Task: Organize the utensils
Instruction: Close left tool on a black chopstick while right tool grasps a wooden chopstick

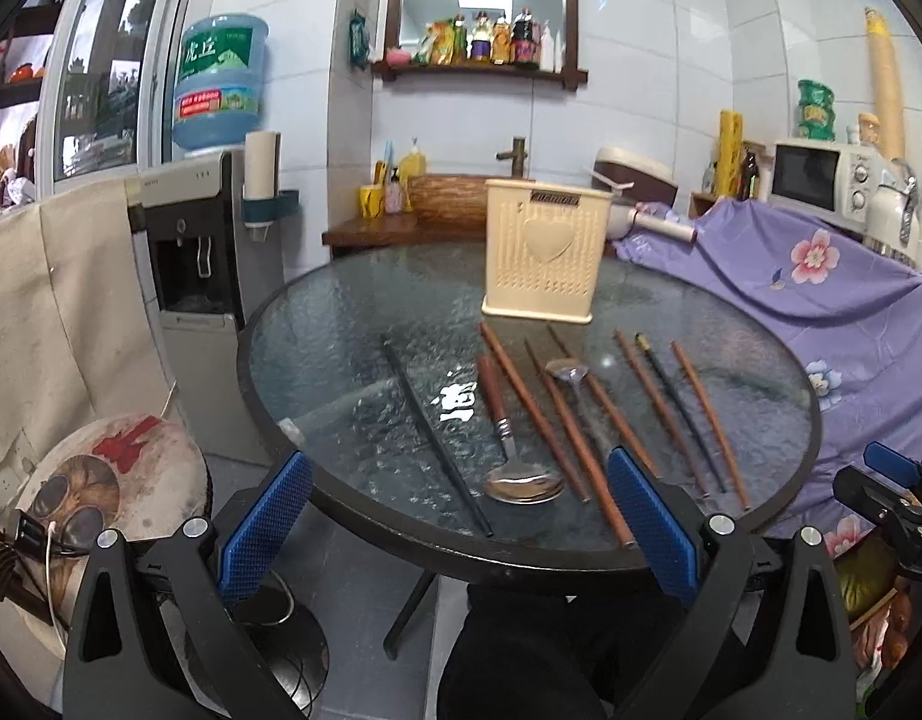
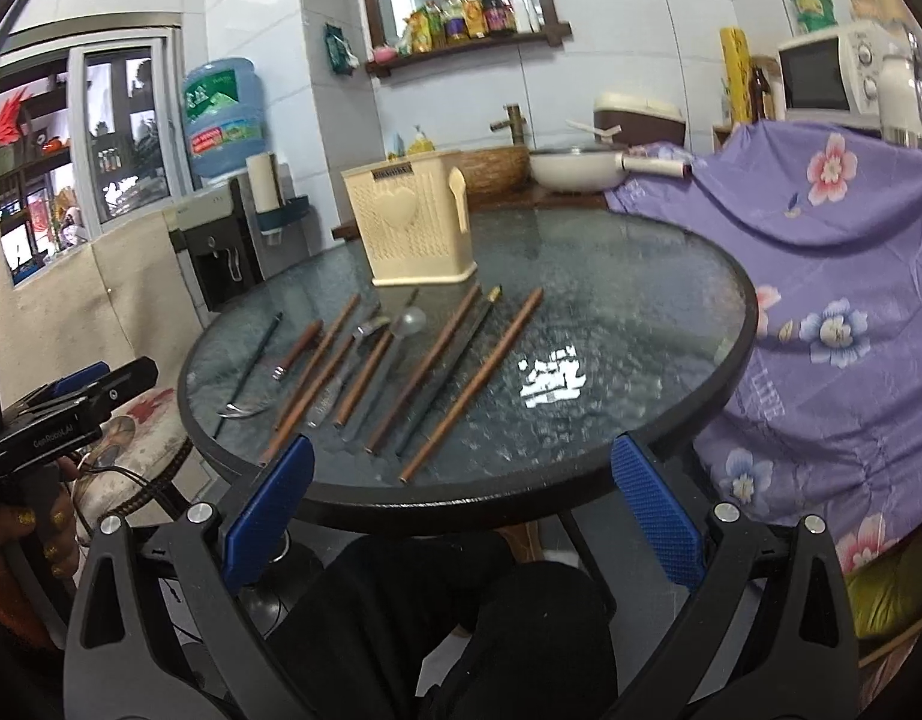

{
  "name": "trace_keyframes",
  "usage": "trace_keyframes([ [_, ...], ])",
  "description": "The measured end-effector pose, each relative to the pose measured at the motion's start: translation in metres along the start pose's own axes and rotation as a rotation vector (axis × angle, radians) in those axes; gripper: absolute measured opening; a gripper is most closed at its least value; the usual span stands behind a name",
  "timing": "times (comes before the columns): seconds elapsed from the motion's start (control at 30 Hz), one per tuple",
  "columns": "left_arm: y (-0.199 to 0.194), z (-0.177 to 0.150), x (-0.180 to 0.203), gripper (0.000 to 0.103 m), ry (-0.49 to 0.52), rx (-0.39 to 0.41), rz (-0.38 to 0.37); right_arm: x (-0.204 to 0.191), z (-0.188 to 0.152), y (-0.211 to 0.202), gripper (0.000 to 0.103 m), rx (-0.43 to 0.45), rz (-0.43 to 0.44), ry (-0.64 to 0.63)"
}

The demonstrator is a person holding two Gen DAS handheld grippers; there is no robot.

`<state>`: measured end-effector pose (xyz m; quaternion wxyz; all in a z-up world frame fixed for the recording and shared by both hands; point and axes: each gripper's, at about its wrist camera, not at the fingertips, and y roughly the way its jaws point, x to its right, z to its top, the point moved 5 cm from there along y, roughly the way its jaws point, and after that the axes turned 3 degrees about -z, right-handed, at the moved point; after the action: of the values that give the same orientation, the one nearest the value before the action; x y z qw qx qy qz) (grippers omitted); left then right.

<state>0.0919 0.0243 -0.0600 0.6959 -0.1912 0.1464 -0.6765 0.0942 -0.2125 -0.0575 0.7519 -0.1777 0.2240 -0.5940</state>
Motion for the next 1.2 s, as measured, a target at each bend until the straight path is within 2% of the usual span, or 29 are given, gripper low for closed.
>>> trace_keyframes([
  [0.17,0.026,0.002,-0.014,0.096,-0.032,-0.071,0.010,0.005,0.007,0.031,0.098,-0.055,-0.034,0.015],
  [0.3,0.047,0.021,-0.027,0.088,-0.045,-0.093,0.022,0.010,0.023,0.059,0.097,-0.101,-0.065,0.025],
  [0.4,0.071,0.035,-0.031,0.077,-0.016,-0.138,0.035,0.013,0.040,0.086,0.086,-0.154,-0.086,0.027],
  [0.47,0.087,0.043,-0.035,0.073,-0.032,-0.167,0.023,0.015,0.054,0.104,0.079,-0.174,-0.095,0.034],
  [0.57,0.107,0.054,-0.043,0.069,-0.067,-0.193,0.018,0.015,0.071,0.126,0.075,-0.190,-0.107,0.038],
  [0.63,0.123,0.058,-0.048,0.066,-0.064,-0.211,0.042,0.015,0.081,0.143,0.073,-0.207,-0.125,0.034],
  [0.77,0.148,0.061,-0.055,0.055,-0.085,-0.268,0.048,0.015,0.091,0.171,0.059,-0.256,-0.152,0.014],
  [0.83,0.157,0.060,-0.057,0.053,-0.092,-0.289,0.053,0.018,0.092,0.180,0.055,-0.273,-0.165,0.017],
  [1.0,0.176,0.057,-0.065,0.053,-0.146,-0.361,0.059,0.028,0.091,0.200,0.054,-0.323,-0.181,0.047],
  [1.07,0.181,0.056,-0.068,0.053,-0.170,-0.386,0.065,0.030,0.091,0.208,0.050,-0.344,-0.182,0.051],
  [1.2,0.191,0.054,-0.068,0.049,-0.153,-0.424,0.078,0.028,0.089,0.218,0.043,-0.374,-0.189,0.052],
])
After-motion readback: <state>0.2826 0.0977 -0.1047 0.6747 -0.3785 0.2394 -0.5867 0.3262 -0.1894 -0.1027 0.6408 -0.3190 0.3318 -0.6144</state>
